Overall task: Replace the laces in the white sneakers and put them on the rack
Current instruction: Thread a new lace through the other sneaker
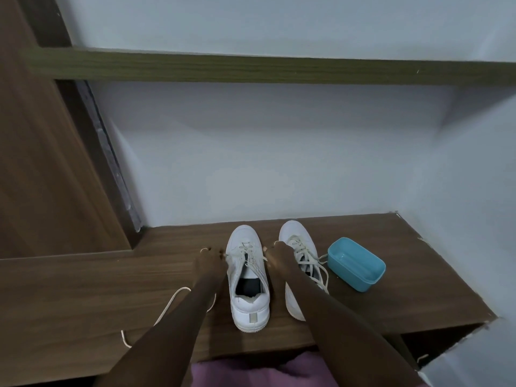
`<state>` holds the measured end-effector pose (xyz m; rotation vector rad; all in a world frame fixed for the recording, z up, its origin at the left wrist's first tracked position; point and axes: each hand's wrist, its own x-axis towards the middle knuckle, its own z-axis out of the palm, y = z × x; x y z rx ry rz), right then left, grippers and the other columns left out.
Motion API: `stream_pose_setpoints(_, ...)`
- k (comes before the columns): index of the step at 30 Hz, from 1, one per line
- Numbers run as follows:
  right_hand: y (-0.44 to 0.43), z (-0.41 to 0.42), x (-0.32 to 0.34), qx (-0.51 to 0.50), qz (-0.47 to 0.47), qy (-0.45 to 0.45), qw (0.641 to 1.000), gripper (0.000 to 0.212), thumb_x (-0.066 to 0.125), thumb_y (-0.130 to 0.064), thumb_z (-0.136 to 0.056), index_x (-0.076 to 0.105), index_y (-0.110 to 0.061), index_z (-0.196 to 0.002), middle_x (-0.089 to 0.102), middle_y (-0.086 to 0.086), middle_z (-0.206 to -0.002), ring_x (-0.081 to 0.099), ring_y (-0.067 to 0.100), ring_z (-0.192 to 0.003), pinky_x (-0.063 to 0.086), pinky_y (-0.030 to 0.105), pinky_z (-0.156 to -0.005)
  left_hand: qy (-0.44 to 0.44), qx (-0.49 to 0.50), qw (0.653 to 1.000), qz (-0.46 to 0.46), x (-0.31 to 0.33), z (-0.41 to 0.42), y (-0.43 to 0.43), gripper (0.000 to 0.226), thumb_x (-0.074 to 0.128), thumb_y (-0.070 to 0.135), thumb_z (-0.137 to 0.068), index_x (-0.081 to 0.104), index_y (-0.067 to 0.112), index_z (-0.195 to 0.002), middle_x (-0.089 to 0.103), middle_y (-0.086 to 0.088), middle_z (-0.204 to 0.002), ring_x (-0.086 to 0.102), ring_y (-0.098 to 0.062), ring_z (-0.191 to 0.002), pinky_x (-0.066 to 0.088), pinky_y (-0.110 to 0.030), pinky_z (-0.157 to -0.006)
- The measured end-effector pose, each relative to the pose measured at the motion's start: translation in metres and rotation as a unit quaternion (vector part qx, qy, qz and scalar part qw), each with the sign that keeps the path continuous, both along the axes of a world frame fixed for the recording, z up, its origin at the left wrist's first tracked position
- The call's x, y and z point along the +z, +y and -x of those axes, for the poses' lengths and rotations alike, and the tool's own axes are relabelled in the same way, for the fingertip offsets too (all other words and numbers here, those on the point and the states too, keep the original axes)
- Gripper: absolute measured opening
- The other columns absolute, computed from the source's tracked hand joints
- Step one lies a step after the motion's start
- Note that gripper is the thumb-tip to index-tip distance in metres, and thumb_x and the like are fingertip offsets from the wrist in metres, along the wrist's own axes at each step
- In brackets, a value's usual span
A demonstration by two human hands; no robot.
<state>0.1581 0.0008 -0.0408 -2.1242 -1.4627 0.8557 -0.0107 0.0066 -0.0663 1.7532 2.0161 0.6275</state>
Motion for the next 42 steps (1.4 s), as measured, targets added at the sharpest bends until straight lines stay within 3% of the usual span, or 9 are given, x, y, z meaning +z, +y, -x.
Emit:
stream_pose_setpoints(4, -0.006, -0.009, 0.014, 0.020, 0.032, 0.033, 0.999, 0.032, 0.042, -0.013, -0.096, 0.036, -0.018, -0.065, 0.036, -0.005, -0.068, 0.035, 0.005, -0.058, 0.028, 0.014, -0.049, -0.044, -0.040, 0.997, 0.040, 0.014, -0.025, -0.008, 0.031, 0.052, 0.035, -0.094, 0.065, 0.011, -0.109, 0.066, -0.011, -0.110, 0.059, -0.028, -0.106, 0.041, -0.028, -0.080)
stream_pose_setpoints(7, -0.004, -0.013, 0.023, 0.024, 0.001, -0.007, 1.000, 0.033, 0.044, -0.006, -0.091, 0.036, -0.012, -0.060, 0.040, -0.002, -0.065, 0.048, 0.017, -0.071, 0.028, 0.017, -0.050, -0.031, -0.054, 0.997, 0.048, 0.017, -0.033, -0.012, 0.035, 0.048, 0.034, -0.096, 0.066, 0.005, -0.102, 0.067, -0.013, -0.106, 0.060, -0.028, -0.101, 0.043, -0.029, -0.079)
stream_pose_setpoints(10, -0.003, -0.018, 0.030, 0.006, -0.057, -0.001, 0.998, 0.020, 0.046, -0.006, -0.087, 0.062, 0.004, -0.081, 0.067, 0.012, -0.087, 0.060, 0.027, -0.090, 0.044, 0.027, -0.072, -0.038, -0.056, 0.996, 0.062, 0.016, -0.035, -0.012, 0.035, 0.050, 0.037, -0.093, 0.066, 0.007, -0.085, 0.066, -0.010, -0.089, 0.061, -0.026, -0.088, 0.041, -0.029, -0.072)
stream_pose_setpoints(13, -0.001, -0.019, 0.036, 0.019, -0.095, -0.020, 0.995, 0.024, 0.048, -0.010, -0.087, 0.069, -0.001, -0.093, 0.071, 0.013, -0.099, 0.063, 0.029, -0.099, 0.051, 0.038, -0.087, -0.041, -0.058, 0.995, 0.074, 0.016, -0.034, -0.014, 0.033, 0.055, 0.038, -0.091, 0.059, 0.011, -0.071, 0.054, 0.001, -0.066, 0.053, -0.016, -0.070, 0.035, -0.026, -0.061)
stream_pose_setpoints(19, 0.000, -0.012, 0.020, 0.104, -0.046, -0.152, 0.982, 0.028, 0.043, -0.012, -0.090, 0.045, -0.014, -0.062, 0.060, 0.008, -0.079, 0.064, 0.031, -0.091, 0.037, 0.026, -0.060, -0.080, -0.030, 0.995, 0.057, 0.012, -0.030, -0.012, 0.049, 0.051, 0.034, -0.095, 0.045, 0.013, -0.051, 0.043, -0.001, -0.053, 0.046, -0.017, -0.062, 0.030, -0.028, -0.061)
stream_pose_setpoints(22, -0.008, -0.004, 0.016, 0.085, -0.066, -0.166, 0.980, 0.035, 0.041, -0.005, -0.089, 0.031, -0.019, -0.058, 0.042, 0.000, -0.064, 0.063, 0.032, -0.092, 0.037, 0.028, -0.063, -0.092, -0.030, 0.994, 0.041, 0.011, -0.026, -0.012, 0.051, 0.050, 0.030, -0.095, 0.039, 0.012, -0.049, 0.039, -0.002, -0.050, 0.038, -0.014, -0.053, 0.026, -0.030, -0.054)
stream_pose_setpoints(28, -0.012, 0.006, 0.002, 0.055, -0.086, -0.164, 0.981, 0.025, 0.039, -0.004, -0.091, 0.060, -0.009, -0.104, 0.062, 0.008, -0.107, 0.061, 0.028, -0.102, 0.044, 0.030, -0.075, -0.223, -0.008, 0.973, 0.052, -0.015, -0.014, -0.001, 0.041, 0.057, 0.020, -0.089, 0.043, 0.011, -0.052, 0.041, -0.012, -0.057, 0.043, -0.020, -0.061, 0.037, -0.032, -0.062)
stream_pose_setpoints(35, -0.007, 0.009, -0.017, 0.108, -0.053, -0.161, 0.980, 0.028, 0.044, -0.009, -0.092, 0.061, -0.010, -0.114, 0.063, 0.008, -0.117, 0.059, 0.028, -0.113, 0.047, 0.033, -0.089, -0.204, -0.021, 0.977, 0.061, -0.013, -0.018, -0.006, 0.040, 0.046, 0.014, -0.094, 0.039, 0.012, -0.055, 0.042, -0.006, -0.056, 0.041, -0.019, -0.057, 0.033, -0.027, -0.058)
stream_pose_setpoints(42, 0.000, -0.007, 0.004, 0.048, -0.051, -0.120, 0.990, 0.019, 0.043, -0.012, -0.093, 0.060, -0.003, -0.090, 0.064, 0.016, -0.110, 0.062, 0.032, -0.102, 0.045, 0.032, -0.073, -0.201, -0.008, 0.978, 0.060, -0.016, -0.020, -0.006, 0.041, 0.045, 0.013, -0.096, 0.038, 0.012, -0.055, 0.041, -0.004, -0.055, 0.042, -0.020, -0.059, 0.029, -0.030, -0.057)
